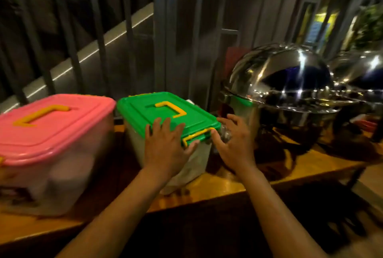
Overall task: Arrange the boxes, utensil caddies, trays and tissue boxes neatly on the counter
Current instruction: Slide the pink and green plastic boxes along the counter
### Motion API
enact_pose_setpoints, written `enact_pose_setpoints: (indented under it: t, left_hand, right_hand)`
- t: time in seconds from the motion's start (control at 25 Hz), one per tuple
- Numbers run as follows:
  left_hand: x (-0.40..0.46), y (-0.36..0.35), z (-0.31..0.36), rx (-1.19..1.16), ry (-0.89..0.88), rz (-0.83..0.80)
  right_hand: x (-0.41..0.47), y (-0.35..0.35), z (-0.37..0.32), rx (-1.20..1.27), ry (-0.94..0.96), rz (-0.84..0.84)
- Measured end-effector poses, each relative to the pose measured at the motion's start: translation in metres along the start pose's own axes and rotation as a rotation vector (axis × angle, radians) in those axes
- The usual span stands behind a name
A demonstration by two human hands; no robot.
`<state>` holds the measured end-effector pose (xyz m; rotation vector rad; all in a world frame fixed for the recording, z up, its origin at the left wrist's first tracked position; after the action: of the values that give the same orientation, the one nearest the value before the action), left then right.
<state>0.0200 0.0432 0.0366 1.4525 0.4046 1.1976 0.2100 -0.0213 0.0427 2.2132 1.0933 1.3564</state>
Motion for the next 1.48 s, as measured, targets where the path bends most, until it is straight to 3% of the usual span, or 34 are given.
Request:
enact_pose_setpoints:
  t: [0.2, 0.32, 0.4, 0.52, 0.64, 0.72, 1.24, 1.36, 1.48]
  left_hand:
    - [-0.002, -0.005, 0.005, 0.107, 0.029, -0.022]
    - [-0.007, -0.001, -0.008, 0.051, 0.092, -0.029]
    - [-0.014, 0.004, -0.015, 0.02, 0.031, -0.006]
    - [-0.013, 0.007, -0.043, -0.273, 0.049, 0.04]
    - [-0.016, 0.004, -0.075, -0.593, 0.297, 0.212]
    - [-0.019, 0.001, -0.077, -0.722, 0.413, 0.213]
    - [-0.028, 0.007, -0.072, -0.639, 0.442, 0.147]
    - [-0.047, 0.015, -0.067, -0.64, 0.351, 0.124]
    - [-0.079, 0.048, -0.082, -0.455, 0.233, 0.173]
  right_hand:
    - [0.063, -0.052, 0.017, 0.12, -0.119, -0.331]
    - [0.055, -0.06, 0.015, 0.194, -0.089, -0.365]
    - [0.046, -0.062, 0.01, 0.19, -0.117, -0.338]
    - [0.018, -0.06, -0.008, 0.102, -0.092, -0.275]
    - [-0.009, -0.056, -0.024, 0.007, -0.029, -0.263]
    - [-0.013, -0.054, -0.025, 0.022, -0.012, -0.253]
    - [-0.013, -0.051, -0.027, 0.038, 0.007, -0.257]
    - [-0.013, -0.048, -0.029, 0.028, -0.026, -0.305]
    - [-0.015, -0.039, -0.055, -0.079, 0.003, -0.166]
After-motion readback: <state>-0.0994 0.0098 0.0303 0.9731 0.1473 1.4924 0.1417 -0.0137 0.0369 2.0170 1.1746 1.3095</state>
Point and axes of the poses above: each hand's wrist, its own x-axis towards the middle knuckle, its own y-axis out of the back of the hand, z = x × y, the point moved 6 cm from there along x, towards the middle knuckle, and after that the axes turned 12 degrees about -z, right-handed, at the moved point
